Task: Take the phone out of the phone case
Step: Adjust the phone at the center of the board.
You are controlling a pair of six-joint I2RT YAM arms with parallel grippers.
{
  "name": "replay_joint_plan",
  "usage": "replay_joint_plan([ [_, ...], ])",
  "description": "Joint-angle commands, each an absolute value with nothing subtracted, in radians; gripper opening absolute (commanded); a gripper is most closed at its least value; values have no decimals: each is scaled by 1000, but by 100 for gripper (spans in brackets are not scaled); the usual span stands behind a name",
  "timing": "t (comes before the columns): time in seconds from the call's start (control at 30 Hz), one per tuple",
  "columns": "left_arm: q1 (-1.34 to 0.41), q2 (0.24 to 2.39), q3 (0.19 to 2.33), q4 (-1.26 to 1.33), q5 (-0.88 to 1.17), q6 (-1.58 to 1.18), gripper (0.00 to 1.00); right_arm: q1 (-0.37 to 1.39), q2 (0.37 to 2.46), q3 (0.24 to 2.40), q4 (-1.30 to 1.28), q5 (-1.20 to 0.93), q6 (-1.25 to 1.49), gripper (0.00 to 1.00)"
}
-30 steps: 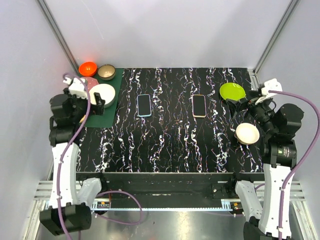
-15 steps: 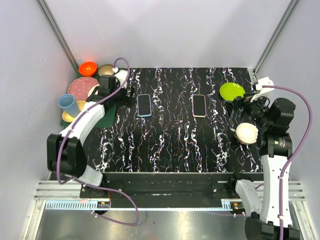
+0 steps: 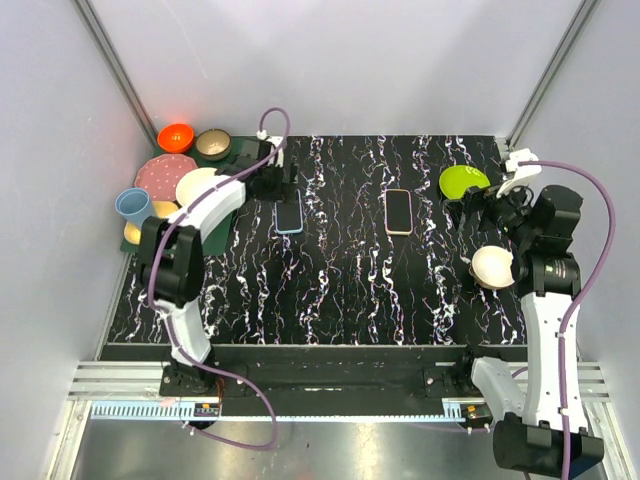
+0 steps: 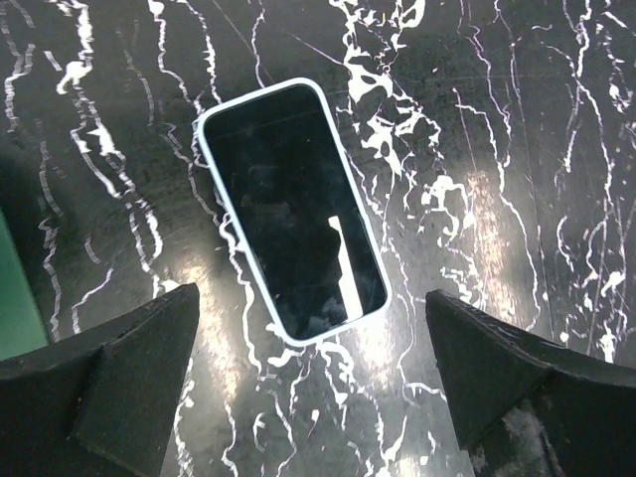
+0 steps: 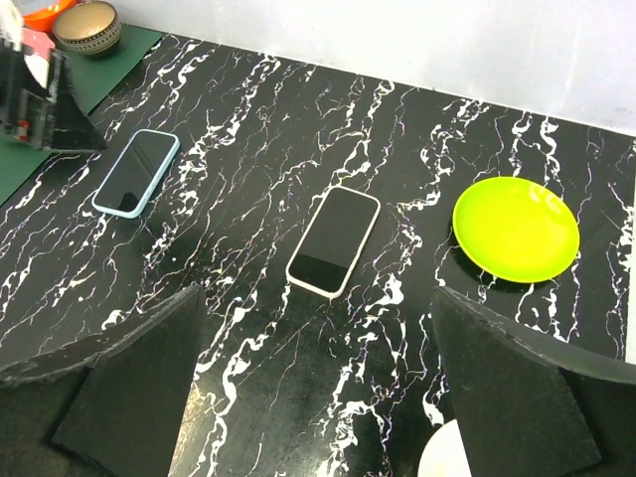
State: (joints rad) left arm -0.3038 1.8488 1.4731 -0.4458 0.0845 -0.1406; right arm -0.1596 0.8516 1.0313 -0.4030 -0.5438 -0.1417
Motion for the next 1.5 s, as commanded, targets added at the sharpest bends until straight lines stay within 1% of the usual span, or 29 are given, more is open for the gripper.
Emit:
replay_joint_plan([
  [0.0, -331, 1934, 1568, -488, 15, -199, 99, -155, 865, 1037, -402, -584, -143, 100],
  [0.2, -350, 2022, 1595, -499, -57, -232, 99, -155, 890, 1035, -402, -581, -149, 100],
  [0.47, -359, 2101, 1623, -511, -66, -242, 99, -155, 900, 1039, -413, -591, -155, 100],
  [0.77, -370, 2132, 1644, -525, -61, -253, 99, -155, 899, 1037, -417, -595, -158, 100],
  [1.07, -376, 2112, 1649, -526, -37, -268, 99, -152, 893, 1035, -419, -592, -163, 100],
  [1.47, -388, 2137, 1654, -545, -66, -276, 99, -150, 885, 1032, -417, -597, -160, 100],
])
